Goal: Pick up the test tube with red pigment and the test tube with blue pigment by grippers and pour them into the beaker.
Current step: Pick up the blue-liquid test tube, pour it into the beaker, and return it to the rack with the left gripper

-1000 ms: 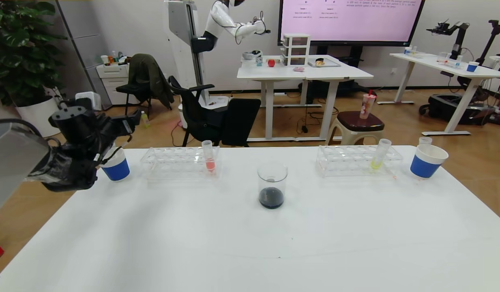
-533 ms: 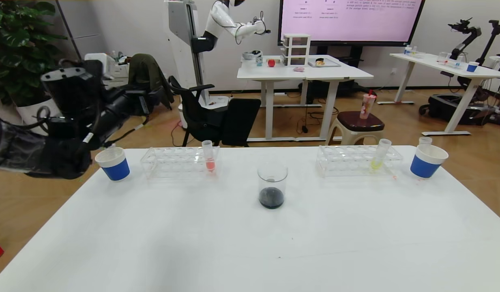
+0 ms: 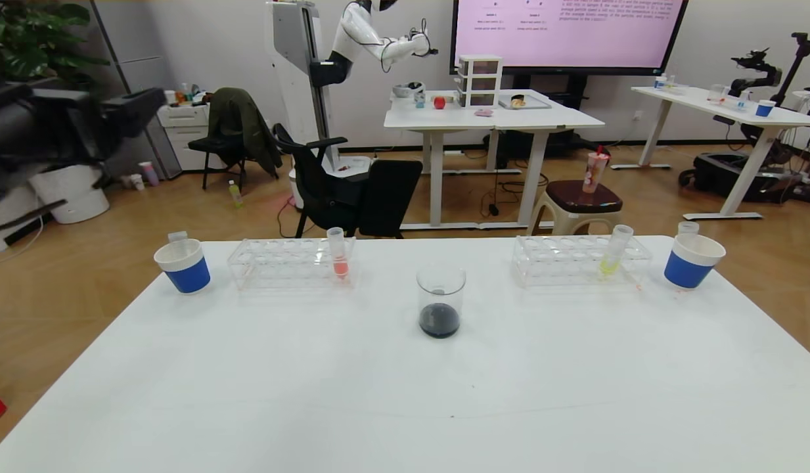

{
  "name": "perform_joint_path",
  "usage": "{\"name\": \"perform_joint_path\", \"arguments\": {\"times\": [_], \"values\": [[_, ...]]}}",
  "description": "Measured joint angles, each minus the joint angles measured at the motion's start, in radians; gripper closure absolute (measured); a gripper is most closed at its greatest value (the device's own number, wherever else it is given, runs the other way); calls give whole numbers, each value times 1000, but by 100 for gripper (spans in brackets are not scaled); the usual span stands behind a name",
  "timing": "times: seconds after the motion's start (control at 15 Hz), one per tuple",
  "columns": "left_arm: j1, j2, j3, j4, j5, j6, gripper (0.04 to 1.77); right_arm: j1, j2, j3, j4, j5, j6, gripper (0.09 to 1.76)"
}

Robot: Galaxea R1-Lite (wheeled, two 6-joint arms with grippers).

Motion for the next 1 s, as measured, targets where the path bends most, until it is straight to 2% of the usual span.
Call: {"name": "perform_joint_path", "arguments": {"times": [0.2, 0.33, 0.67, 0.8, 1.0], "values": [[20, -259, 103, 124, -1, 9, 6, 0, 0, 0, 0, 0, 0, 11], [26, -440, 161, 246, -2, 11, 6, 0, 0, 0, 0, 0, 0, 11], [29, -859, 251, 636, 0, 10, 6, 0, 0, 0, 0, 0, 0, 11], [28, -988, 280, 704, -1, 11, 6, 0, 0, 0, 0, 0, 0, 11], [27, -1171, 384, 723, -32, 13, 6, 0, 0, 0, 0, 0, 0, 11]]}}
